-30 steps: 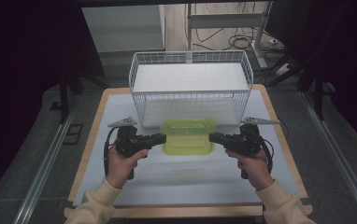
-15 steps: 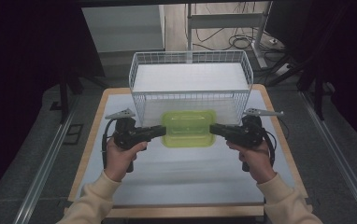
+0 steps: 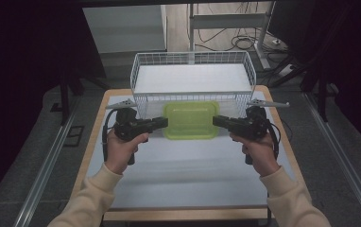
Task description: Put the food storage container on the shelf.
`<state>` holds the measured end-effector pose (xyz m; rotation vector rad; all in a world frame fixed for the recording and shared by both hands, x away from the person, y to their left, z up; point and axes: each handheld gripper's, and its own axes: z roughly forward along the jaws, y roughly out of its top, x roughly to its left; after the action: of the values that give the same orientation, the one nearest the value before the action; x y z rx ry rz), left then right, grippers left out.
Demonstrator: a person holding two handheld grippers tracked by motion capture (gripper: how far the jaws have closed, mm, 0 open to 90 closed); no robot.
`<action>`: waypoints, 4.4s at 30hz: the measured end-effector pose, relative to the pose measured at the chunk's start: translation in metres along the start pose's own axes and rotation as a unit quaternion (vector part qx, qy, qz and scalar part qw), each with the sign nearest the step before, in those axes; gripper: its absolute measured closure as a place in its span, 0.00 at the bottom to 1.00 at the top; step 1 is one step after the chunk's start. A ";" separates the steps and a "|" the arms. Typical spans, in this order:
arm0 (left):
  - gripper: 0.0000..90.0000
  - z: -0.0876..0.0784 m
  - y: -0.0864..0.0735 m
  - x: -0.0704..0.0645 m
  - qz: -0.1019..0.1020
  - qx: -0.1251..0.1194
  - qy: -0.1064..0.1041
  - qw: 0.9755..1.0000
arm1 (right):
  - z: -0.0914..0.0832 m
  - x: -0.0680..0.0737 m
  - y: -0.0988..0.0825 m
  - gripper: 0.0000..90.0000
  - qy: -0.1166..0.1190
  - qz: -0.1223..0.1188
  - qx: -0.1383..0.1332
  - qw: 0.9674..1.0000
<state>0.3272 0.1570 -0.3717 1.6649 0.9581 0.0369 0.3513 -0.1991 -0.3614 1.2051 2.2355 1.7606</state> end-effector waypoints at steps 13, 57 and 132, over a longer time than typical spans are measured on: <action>0.90 0.008 0.036 0.011 0.001 0.003 0.011 1.000 | 0.007 -0.006 0.032 0.90 -0.014 0.003 0.003 1.000; 0.90 0.065 0.134 0.075 -0.076 0.032 0.036 0.996 | 0.061 -0.072 0.128 0.88 -0.081 0.090 0.020 0.992; 0.30 -0.002 -0.078 0.018 0.033 0.035 0.024 0.999 | -0.031 -0.034 -0.073 0.27 -0.039 -0.093 0.008 0.995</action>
<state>0.2946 0.1701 -0.4436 1.7677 0.9490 0.0881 0.3204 -0.2476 -0.4261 1.0125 2.2385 1.6024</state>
